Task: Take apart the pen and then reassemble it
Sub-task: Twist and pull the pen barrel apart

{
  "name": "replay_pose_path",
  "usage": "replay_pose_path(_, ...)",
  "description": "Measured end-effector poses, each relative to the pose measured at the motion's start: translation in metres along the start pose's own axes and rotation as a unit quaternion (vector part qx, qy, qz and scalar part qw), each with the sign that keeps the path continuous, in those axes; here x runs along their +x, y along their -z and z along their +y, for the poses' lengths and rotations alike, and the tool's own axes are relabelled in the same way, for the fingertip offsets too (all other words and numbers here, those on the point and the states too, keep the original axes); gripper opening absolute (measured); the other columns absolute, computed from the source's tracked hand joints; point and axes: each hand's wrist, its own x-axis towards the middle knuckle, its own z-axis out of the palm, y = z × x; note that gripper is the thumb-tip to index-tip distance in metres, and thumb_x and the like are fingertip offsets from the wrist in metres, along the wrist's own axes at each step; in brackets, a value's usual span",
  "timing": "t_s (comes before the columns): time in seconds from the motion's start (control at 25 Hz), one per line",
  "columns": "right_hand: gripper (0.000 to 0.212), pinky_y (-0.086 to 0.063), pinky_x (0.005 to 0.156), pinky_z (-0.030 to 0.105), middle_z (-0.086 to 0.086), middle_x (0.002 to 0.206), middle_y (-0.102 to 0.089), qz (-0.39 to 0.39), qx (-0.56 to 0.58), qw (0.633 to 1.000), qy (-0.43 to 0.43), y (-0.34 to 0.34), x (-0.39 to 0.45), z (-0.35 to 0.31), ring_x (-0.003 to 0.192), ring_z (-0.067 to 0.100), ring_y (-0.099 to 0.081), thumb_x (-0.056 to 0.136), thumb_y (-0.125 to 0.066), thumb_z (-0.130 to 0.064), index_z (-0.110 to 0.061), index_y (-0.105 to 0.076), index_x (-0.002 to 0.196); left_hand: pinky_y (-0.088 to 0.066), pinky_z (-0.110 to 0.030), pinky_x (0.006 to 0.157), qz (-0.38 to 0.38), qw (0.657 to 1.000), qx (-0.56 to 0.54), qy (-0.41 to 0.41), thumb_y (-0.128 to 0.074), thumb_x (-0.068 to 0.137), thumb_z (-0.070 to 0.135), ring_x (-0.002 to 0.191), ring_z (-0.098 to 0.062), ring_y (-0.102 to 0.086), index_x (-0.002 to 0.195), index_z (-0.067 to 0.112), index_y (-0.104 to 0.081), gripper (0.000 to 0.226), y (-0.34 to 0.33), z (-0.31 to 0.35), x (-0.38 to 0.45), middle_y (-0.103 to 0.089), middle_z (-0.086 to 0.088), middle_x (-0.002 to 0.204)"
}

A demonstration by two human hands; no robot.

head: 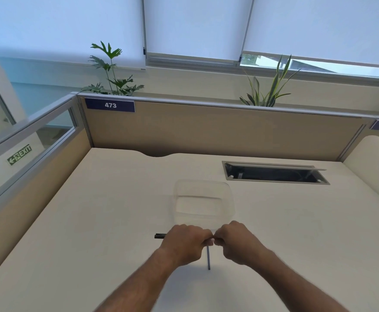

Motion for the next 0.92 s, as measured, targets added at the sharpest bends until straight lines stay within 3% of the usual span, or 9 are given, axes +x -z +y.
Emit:
replay_pose_path(0.16, 0.008, -0.047, 0.065, 0.029, 0.001, 0.089, -0.076, 0.048, 0.008, 0.999, 0.002, 0.002, -0.001, -0.002, 0.081, 0.022, -0.064, 0.082, -0.072, -0.019, -0.021, -0.072, 0.09, -0.039, -0.032, 0.058, -0.007, 1.0, -0.012, -0.004, -0.042, 0.099, 0.035, 0.076, -0.03, -0.061, 0.103, 0.029, -0.058, 0.017, 0.0, 0.0, 0.0, -0.07, -0.001, 0.089)
replay_pose_path(0.24, 0.024, -0.044, 0.066, 0.028, -0.002, 0.095, -0.071, 0.044, 0.054, 0.997, -0.015, 0.005, -0.002, -0.001, 0.082, 0.018, -0.059, 0.076, -0.08, -0.028, -0.023, -0.062, 0.09, -0.041, -0.032, 0.059, -0.006, 1.0, -0.011, -0.006, -0.042, 0.099, 0.037, 0.078, -0.03, -0.062, 0.104, 0.029, -0.06, 0.019, 0.0, 0.0, 0.0, -0.071, 0.0, 0.09)
replay_pose_path(0.32, 0.036, -0.045, 0.075, 0.028, -0.004, 0.109, -0.066, 0.003, 0.083, 0.997, -0.006, 0.006, -0.004, 0.0, 0.094, 0.018, -0.058, 0.08, -0.076, -0.034, -0.022, -0.059, 0.109, -0.041, -0.033, 0.061, -0.002, 1.0, -0.007, -0.009, -0.042, 0.099, 0.039, 0.08, -0.03, -0.063, 0.105, 0.029, -0.059, 0.02, -0.001, 0.001, 0.0, -0.071, 0.0, 0.092)
replay_pose_path(0.4, 0.026, -0.05, 0.083, 0.034, 0.0, 0.114, -0.067, -0.048, 0.068, 0.996, 0.014, 0.007, -0.004, 0.001, 0.102, 0.023, -0.059, 0.092, -0.062, -0.031, -0.019, -0.06, 0.115, -0.04, -0.033, 0.06, 0.003, 1.0, -0.007, -0.008, -0.041, 0.099, 0.039, 0.079, -0.031, -0.063, 0.104, 0.029, -0.057, 0.02, -0.001, 0.0, 0.0, -0.071, 0.0, 0.092)
replay_pose_path(0.48, 0.017, -0.048, 0.078, 0.038, 0.008, 0.104, -0.069, -0.088, 0.048, 0.995, 0.025, 0.008, -0.004, 0.001, 0.091, 0.026, -0.058, 0.098, -0.048, -0.02, -0.014, -0.063, 0.103, -0.039, -0.032, 0.058, 0.001, 1.0, 0.0, -0.009, -0.041, 0.099, 0.039, 0.078, -0.031, -0.063, 0.1, 0.027, -0.057, 0.02, -0.001, -0.001, 0.001, -0.071, -0.001, 0.09)
replay_pose_path(0.56, 0.021, -0.049, 0.073, 0.04, 0.01, 0.095, -0.069, -0.088, 0.034, 0.995, 0.017, 0.009, -0.002, 0.003, 0.083, 0.026, -0.057, 0.094, -0.043, -0.009, -0.012, -0.064, 0.093, -0.038, -0.032, 0.057, -0.005, 1.0, 0.004, -0.01, -0.041, 0.099, 0.039, 0.076, -0.03, -0.062, 0.099, 0.027, -0.057, 0.02, -0.001, 0.0, 0.0, -0.071, -0.001, 0.089)
replay_pose_path(0.64, 0.021, -0.049, 0.068, 0.038, 0.009, 0.09, -0.07, -0.058, 0.019, 0.998, 0.014, 0.009, -0.002, 0.003, 0.078, 0.025, -0.057, 0.091, -0.047, -0.008, -0.014, -0.067, 0.09, -0.035, -0.032, 0.056, -0.006, 1.0, -0.001, -0.009, -0.041, 0.099, 0.038, 0.074, -0.03, -0.061, 0.098, 0.027, -0.056, 0.018, -0.002, 0.001, 0.0, -0.071, 0.0, 0.088)
replay_pose_path(0.76, 0.019, -0.036, 0.056, 0.029, 0.007, 0.081, -0.07, 0.011, -0.014, 1.0, 0.02, 0.005, -0.004, 0.001, 0.067, 0.025, -0.051, 0.087, -0.052, -0.013, -0.018, -0.069, 0.086, -0.038, -0.033, 0.056, -0.005, 1.0, -0.019, 0.0, -0.041, 0.099, 0.036, 0.075, -0.029, -0.061, 0.102, 0.03, -0.053, 0.015, 0.0, 0.001, 0.0, -0.071, 0.001, 0.089)
replay_pose_path(0.92, 0.013, -0.026, 0.05, 0.032, 0.009, 0.068, -0.064, 0.07, -0.029, 0.996, 0.039, -0.007, -0.008, -0.002, 0.059, 0.029, -0.042, 0.077, -0.048, -0.009, -0.016, -0.051, 0.068, -0.046, -0.035, 0.061, -0.011, 0.998, -0.049, 0.022, -0.039, 0.098, 0.038, 0.076, -0.029, -0.061, 0.108, 0.034, -0.055, 0.019, 0.005, -0.004, 0.001, -0.072, 0.002, 0.09)
